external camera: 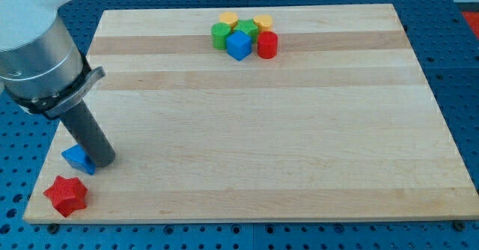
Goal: Move your arm towards the top center
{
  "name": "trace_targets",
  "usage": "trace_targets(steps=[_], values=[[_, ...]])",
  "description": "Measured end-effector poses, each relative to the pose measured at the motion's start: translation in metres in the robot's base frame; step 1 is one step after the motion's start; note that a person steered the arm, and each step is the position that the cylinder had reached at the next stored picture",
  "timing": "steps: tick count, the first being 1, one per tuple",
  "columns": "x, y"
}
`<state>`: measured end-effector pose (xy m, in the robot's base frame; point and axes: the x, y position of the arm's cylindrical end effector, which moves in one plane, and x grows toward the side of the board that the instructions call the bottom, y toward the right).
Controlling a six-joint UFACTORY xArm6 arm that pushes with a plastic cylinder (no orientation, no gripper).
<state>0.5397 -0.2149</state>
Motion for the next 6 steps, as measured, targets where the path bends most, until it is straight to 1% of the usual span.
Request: trace_targets(steps=[2,3,4,5,6], values=[[0.0,-0.014],[-0.001,0.065],[-0.034,0.165],[-0.088,0.251],[-0.184,0.298]])
